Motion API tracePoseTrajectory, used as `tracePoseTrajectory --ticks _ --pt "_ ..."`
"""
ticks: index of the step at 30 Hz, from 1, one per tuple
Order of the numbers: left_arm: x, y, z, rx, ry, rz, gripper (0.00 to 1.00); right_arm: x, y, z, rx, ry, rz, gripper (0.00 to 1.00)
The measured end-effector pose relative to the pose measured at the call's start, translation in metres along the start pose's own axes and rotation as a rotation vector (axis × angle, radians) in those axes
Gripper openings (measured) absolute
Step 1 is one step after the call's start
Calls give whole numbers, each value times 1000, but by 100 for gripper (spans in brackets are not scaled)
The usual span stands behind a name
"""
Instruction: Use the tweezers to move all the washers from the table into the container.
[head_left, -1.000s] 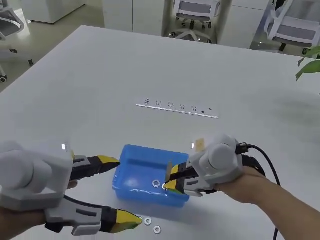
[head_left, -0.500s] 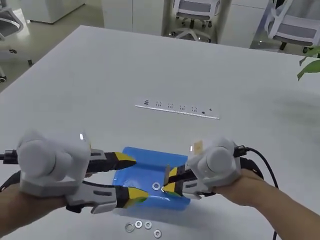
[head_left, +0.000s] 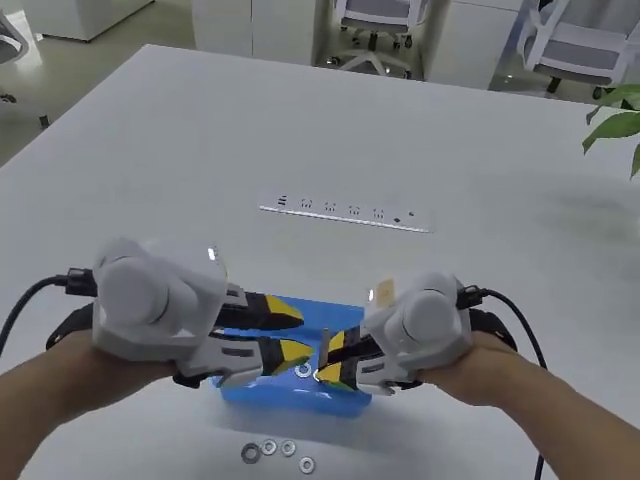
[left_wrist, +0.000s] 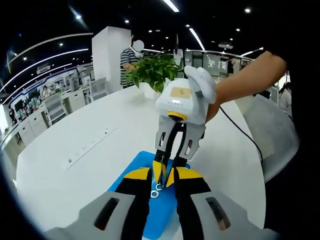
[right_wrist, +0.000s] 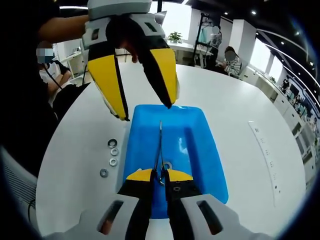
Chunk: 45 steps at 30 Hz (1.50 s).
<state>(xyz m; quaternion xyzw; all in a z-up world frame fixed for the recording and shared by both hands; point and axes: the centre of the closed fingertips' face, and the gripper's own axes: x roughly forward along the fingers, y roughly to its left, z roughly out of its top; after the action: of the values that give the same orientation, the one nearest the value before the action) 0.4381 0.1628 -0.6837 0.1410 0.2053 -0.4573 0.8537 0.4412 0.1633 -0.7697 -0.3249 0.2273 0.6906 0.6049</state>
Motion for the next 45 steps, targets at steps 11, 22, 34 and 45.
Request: tracePoseTrajectory --ticks 11,22,34,45 --pt "15 -7 10 59 -4 -56 12 -1 1 -1 -18 6 8 10" --pt "19 -12 13 95 -8 -80 7 -1 1 -1 -30 11 8 10" --pt "20 -13 14 106 -9 -89 5 -5 1 -3 -34 24 -5 13" --pt "19 -12 12 109 -5 -88 5 -16 -1 -1 -25 23 -41 17"
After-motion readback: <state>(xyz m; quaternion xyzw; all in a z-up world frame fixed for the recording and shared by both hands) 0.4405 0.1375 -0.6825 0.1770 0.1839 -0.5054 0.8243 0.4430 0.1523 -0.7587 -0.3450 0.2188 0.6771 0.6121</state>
